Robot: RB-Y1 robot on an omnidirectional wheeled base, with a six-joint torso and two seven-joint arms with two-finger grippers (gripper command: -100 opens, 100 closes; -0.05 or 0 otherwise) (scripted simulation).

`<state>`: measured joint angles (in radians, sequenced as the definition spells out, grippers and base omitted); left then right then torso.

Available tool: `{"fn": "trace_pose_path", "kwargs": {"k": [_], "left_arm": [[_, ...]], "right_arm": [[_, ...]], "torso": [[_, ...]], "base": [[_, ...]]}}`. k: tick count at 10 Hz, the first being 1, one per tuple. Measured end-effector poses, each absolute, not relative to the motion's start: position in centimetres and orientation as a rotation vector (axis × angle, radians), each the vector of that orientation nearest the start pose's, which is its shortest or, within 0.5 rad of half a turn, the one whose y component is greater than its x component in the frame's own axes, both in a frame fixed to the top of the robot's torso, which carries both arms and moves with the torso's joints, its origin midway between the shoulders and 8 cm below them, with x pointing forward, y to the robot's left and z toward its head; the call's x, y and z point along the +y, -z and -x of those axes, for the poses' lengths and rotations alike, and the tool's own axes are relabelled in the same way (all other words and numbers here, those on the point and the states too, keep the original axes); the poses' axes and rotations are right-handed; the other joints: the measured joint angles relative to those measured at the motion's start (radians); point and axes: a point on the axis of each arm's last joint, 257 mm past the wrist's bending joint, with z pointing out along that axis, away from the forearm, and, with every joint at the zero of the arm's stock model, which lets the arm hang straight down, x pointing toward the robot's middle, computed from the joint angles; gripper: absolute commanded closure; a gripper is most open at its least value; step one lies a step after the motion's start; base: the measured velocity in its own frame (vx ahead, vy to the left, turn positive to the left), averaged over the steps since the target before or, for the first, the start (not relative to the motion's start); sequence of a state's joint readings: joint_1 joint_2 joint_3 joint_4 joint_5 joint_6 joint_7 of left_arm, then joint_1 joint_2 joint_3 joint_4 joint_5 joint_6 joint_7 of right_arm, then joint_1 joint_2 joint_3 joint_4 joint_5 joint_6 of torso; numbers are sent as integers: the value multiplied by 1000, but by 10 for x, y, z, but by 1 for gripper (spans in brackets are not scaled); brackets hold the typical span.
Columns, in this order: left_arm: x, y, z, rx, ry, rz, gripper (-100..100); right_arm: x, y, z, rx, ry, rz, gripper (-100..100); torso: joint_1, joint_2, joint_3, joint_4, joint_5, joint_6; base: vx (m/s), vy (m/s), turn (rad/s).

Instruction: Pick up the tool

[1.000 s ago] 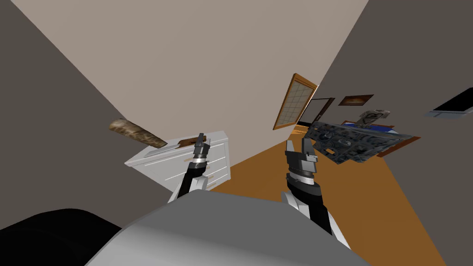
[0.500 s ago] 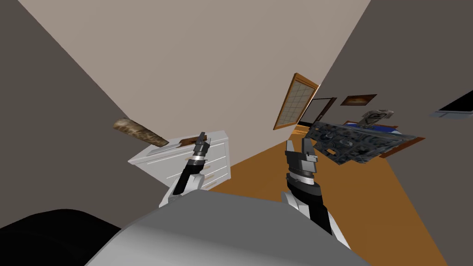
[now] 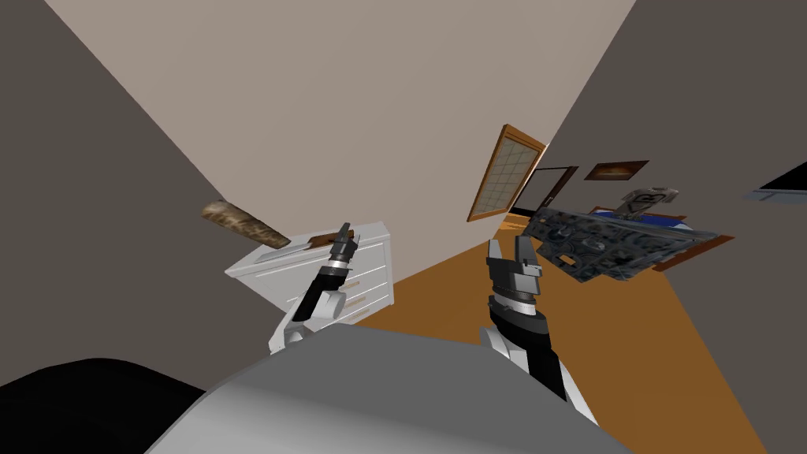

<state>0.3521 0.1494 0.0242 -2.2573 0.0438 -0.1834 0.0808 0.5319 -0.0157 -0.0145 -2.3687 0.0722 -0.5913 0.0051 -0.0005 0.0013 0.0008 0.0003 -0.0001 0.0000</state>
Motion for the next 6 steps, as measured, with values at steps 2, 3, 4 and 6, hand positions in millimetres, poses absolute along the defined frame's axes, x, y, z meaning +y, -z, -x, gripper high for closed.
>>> {"fn": "trace_pose_path", "kwargs": {"k": [2, 3, 4, 6], "left_arm": [[280, -3, -415, 843, 1365, 806, -100], [282, -2, -419, 851, 1368, 824, -100], [284, 0, -421, 860, 1366, 838, -100], [290, -1, -428, 868, 1378, 868, -100]], "right_arm": [[-266, -68, -308, 567, -1262, -472, 0], [-266, -68, -308, 567, -1262, -472, 0], [-266, -68, -308, 567, -1262, -472, 0], [-266, -68, -308, 567, -1262, -472, 0]], "torso": [[0, 0, 0, 0, 0, 0], [0, 0, 0, 0, 0, 0], [0, -1, 0, 0, 0, 0], [0, 0, 0, 0, 0, 0]], "base": [[-24, -15, 23], [-9, -6, -5], [-18, -14, 27], [-24, -15, 29]]}}
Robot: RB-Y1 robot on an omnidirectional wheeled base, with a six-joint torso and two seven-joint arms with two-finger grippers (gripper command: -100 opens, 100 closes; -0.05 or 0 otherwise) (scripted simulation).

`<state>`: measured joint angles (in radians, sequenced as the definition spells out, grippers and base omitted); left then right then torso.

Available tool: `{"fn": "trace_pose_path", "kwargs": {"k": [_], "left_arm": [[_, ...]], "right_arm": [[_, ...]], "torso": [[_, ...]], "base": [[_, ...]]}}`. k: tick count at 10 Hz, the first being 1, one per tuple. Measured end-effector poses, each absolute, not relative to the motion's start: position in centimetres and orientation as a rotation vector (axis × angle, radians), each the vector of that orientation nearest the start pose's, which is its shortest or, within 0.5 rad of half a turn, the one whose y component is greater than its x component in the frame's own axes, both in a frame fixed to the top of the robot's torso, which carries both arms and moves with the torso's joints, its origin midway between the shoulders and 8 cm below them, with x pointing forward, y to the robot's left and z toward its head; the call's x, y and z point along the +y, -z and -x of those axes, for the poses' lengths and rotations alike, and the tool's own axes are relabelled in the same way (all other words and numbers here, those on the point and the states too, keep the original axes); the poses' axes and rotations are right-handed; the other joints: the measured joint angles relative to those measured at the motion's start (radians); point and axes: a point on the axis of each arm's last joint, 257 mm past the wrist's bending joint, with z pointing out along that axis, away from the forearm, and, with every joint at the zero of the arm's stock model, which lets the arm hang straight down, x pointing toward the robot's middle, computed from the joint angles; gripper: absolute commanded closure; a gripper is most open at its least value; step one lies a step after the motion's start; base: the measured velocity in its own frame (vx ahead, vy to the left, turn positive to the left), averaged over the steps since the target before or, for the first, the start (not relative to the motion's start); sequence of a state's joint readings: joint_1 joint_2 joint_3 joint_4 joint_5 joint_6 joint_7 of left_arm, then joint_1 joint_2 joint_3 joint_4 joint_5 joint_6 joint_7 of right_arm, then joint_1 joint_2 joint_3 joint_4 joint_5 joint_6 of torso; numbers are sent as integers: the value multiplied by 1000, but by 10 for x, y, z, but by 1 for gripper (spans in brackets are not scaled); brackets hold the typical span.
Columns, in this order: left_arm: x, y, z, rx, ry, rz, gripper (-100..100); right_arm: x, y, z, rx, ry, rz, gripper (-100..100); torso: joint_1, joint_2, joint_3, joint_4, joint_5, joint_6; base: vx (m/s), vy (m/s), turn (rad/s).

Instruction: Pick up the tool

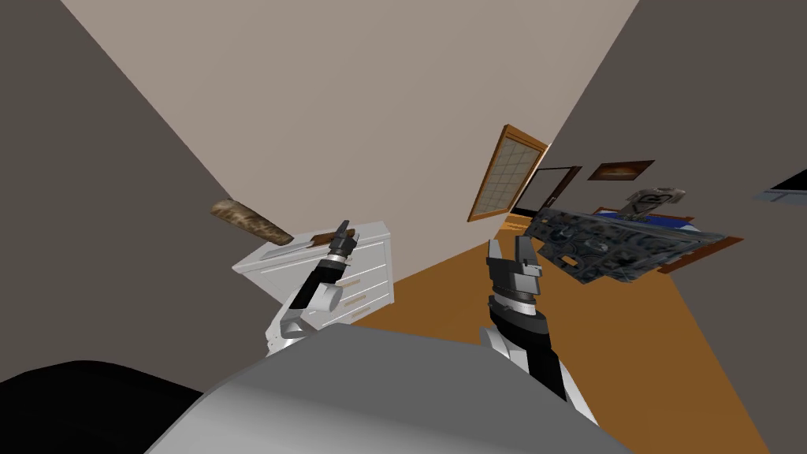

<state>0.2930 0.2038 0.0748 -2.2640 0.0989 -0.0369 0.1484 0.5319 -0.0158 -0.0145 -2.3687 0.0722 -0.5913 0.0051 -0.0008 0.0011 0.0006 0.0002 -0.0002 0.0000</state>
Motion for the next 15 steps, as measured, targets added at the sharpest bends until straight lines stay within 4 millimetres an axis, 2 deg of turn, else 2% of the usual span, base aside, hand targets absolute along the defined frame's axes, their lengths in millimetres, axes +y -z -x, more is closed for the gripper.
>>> {"fn": "trace_pose_path", "kwargs": {"k": [6, 9, 11, 12, 14, 15], "left_arm": [[303, -3, -443, 897, 1403, 967, -100], [311, -12, -452, 899, 1434, 1016, -100], [313, -8, -457, 914, 1434, 1059, -100], [317, -14, -460, 913, 1446, 1072, -100], [319, -10, -462, 927, 1445, 1115, -100], [321, -15, -465, 925, 1459, 1127, -100]], "right_arm": [[-266, -68, -308, 567, -1262, -472, 0], [-266, -68, -308, 567, -1262, -472, 0], [-266, -68, -308, 567, -1262, -472, 0], [-266, -68, -308, 567, -1262, -472, 0], [-266, -68, -308, 567, -1262, -472, 0], [-266, -68, -308, 567, -1262, -472, 0]], "torso": [[0, 0, 0, 0, 0, 0], [0, 0, 0, 0, 0, 0], [0, 0, 0, 0, 0, 0], [0, 0, 0, 0, 0, 0], [0, -1, 0, 0, 0, 0], [0, 0, 0, 0, 0, 0]], "base": [[-18, -10, 16], [-22, -15, 25], [-13, -11, 22], [-16, -12, 22], [-10, -7, 14], [-12, -10, 21]]}}
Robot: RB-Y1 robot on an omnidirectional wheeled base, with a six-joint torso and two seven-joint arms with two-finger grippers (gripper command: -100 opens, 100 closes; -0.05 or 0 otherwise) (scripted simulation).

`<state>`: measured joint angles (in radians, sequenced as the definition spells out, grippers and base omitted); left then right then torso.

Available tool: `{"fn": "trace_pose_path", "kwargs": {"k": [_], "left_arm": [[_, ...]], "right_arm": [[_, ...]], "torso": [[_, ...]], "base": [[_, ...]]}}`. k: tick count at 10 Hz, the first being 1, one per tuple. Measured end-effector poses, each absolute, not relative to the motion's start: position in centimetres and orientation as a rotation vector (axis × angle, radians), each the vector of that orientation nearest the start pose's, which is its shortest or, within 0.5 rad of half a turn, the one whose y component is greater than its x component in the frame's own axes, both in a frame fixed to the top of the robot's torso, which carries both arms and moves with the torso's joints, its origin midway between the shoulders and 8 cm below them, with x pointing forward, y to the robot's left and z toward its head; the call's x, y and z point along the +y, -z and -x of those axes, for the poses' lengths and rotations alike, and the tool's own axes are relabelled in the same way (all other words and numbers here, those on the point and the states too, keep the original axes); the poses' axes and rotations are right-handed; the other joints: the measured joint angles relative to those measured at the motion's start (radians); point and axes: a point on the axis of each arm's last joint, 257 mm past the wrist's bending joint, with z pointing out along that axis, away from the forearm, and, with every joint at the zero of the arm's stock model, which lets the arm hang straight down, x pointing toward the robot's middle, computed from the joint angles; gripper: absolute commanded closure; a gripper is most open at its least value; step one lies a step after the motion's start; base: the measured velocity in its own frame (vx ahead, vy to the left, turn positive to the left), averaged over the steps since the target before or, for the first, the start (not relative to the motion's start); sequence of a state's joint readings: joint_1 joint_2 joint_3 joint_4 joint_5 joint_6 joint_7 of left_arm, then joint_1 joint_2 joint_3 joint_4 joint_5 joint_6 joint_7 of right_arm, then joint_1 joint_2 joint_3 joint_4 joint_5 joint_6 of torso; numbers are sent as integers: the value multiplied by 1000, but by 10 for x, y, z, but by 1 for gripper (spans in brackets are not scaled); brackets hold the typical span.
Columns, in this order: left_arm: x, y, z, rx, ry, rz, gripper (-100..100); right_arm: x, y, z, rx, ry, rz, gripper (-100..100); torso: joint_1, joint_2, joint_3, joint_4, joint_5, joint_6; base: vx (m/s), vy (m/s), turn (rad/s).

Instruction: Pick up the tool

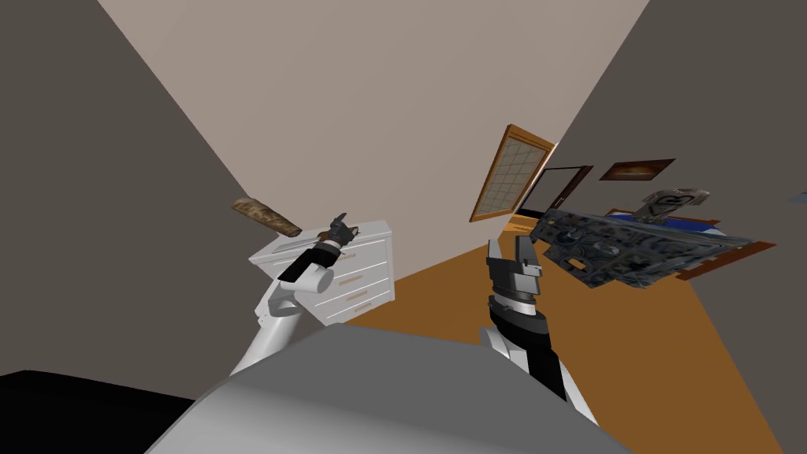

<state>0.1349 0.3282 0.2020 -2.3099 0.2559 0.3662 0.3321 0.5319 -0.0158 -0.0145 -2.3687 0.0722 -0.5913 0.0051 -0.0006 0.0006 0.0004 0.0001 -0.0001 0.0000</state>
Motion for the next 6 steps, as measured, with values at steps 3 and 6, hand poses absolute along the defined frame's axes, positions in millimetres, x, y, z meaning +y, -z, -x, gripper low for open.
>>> {"fn": "trace_pose_path", "kwargs": {"k": [3, 6], "left_arm": [[325, -17, -471, 936, 1473, 1180, -100], [328, -20, -473, 947, 1487, 1232, -100]], "right_arm": [[-266, -68, -308, 567, -1262, -472, 0], [-266, -68, -308, 567, -1262, -472, 0]], "torso": [[0, 0, 0, 0, 0, 0], [0, 0, 0, 0, 0, 0]], "base": [[-9, -6, 23], [-3, -4, 20]]}}
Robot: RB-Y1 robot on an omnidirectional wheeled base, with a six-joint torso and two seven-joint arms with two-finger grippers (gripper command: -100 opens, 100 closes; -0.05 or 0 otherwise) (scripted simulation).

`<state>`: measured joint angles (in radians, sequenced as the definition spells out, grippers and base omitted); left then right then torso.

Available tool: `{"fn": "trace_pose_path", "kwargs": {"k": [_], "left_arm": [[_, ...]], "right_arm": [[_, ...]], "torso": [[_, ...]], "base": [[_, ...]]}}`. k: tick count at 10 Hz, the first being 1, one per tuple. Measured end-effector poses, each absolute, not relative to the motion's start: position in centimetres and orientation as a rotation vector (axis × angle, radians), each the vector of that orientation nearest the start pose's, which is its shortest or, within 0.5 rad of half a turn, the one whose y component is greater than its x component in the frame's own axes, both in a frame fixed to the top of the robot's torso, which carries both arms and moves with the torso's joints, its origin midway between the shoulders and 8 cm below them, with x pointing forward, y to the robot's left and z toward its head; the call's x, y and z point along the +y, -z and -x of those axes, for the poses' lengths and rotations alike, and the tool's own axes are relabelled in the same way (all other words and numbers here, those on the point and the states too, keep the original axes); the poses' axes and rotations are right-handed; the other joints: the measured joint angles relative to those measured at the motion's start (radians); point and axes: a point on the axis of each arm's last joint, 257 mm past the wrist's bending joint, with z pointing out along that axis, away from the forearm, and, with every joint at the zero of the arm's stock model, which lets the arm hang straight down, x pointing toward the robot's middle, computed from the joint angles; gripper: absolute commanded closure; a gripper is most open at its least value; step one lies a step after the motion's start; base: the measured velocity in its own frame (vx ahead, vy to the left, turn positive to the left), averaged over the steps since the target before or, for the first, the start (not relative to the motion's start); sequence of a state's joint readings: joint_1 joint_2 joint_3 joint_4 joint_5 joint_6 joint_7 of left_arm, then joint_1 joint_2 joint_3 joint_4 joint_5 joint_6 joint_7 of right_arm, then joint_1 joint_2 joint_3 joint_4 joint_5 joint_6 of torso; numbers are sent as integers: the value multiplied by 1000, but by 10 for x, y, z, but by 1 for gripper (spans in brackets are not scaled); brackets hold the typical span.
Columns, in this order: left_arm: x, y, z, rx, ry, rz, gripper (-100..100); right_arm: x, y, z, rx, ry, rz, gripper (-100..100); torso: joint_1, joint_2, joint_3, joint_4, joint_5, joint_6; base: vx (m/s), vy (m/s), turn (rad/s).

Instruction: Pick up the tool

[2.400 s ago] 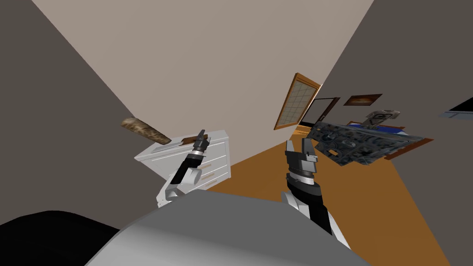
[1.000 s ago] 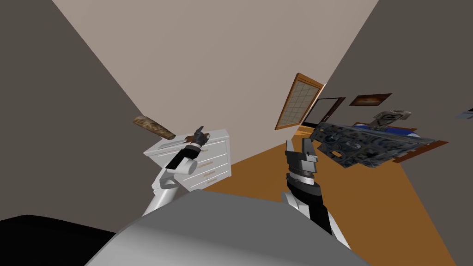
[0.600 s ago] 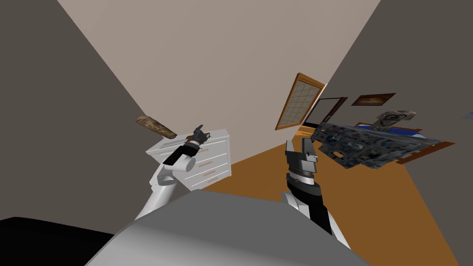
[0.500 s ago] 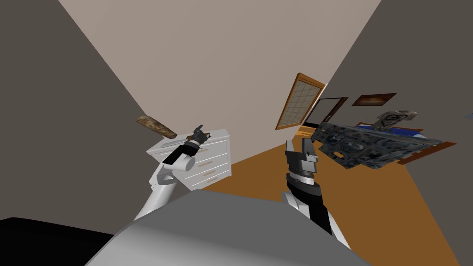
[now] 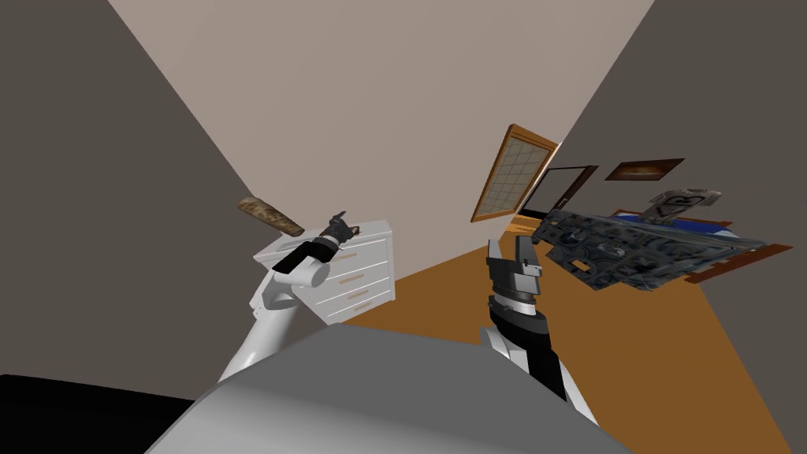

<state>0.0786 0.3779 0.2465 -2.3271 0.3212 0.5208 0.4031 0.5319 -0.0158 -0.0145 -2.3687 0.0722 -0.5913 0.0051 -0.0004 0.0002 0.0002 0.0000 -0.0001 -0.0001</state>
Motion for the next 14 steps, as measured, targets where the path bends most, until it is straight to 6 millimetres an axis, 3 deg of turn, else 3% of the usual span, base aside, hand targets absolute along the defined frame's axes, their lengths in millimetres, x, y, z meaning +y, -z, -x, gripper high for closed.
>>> {"fn": "trace_pose_path", "kwargs": {"k": [14], "left_arm": [[329, -18, -483, 1023, 1510, 1489, -100]], "right_arm": [[-266, -68, -308, 567, -1262, -472, 0]], "torso": [[1, -1, -1, 0, 0, 0]], "base": [[9, 1, 19]]}}
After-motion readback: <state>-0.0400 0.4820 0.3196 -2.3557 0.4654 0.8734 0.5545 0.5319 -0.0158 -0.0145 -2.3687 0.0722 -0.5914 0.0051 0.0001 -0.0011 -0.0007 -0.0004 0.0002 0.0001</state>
